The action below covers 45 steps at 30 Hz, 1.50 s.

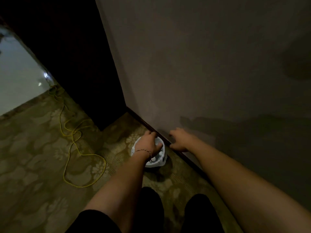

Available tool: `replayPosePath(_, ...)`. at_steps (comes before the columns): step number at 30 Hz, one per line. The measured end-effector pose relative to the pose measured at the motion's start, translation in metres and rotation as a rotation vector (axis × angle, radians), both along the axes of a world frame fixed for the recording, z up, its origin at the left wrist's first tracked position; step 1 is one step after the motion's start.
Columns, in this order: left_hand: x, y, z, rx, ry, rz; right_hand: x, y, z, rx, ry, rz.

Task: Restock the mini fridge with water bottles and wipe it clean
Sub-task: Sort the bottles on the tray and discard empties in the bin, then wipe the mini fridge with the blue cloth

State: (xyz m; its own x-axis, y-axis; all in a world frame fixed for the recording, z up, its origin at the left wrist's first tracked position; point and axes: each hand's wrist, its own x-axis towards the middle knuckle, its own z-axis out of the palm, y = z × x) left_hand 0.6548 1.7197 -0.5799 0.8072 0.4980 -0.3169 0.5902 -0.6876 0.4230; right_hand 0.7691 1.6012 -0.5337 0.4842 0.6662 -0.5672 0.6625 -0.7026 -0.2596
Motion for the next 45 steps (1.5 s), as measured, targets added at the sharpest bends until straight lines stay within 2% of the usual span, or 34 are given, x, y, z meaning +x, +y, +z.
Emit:
replayPosePath(3, -0.003, -0.018, 0.086, 0.02, -0.045, -0.087, -0.014, -0.029, 0.084, 0.002, -0.008, -0.085)
replayPosePath(8, -0.002, -0.072, 0.205, 0.09, -0.013, -0.276, -0.041, -0.11, 0.193, 0.025, -0.036, -0.274)
replayPosePath(12, 0.004, -0.162, 0.278, 0.107, -0.105, -0.466, -0.075, -0.208, 0.266, 0.07, -0.141, -0.433)
replayPosePath(16, -0.022, -0.29, 0.324, 0.092, -0.186, -0.613, -0.135, -0.328, 0.313, 0.099, -0.201, -0.597)
replayPosePath(19, -0.079, -0.4, 0.341, 0.081, -0.207, -0.761, -0.205, -0.435, 0.326, 0.131, -0.236, -0.718)
replayPosePath(23, -0.182, -0.55, 0.337, 0.061, -0.127, -1.01, -0.323, -0.592, 0.335, 0.043, -0.229, -0.882)
replayPosePath(25, -0.223, -0.624, 0.338, 0.041, -0.115, -1.115, -0.377, -0.667, 0.344, 0.022, -0.211, -1.029)
replayPosePath(29, -0.294, -0.788, 0.362, 0.001, -0.179, -1.383, -0.508, -0.818, 0.362, 0.008, -0.299, -1.363)
replayPosePath(35, -0.411, -1.0, 0.371, -0.033, -0.248, -1.778, -0.709, -0.982, 0.359, 0.006, -0.297, -1.831)
replayPosePath(40, -0.534, -1.163, 0.359, -0.108, -0.25, -2.016, -0.849, -1.099, 0.358, -0.135, -0.275, -2.016)
replayPosePath(45, -0.677, -1.307, 0.384, -0.167, -0.274, -2.296, -0.988, -1.203, 0.38, -0.208, -0.321, -2.277)
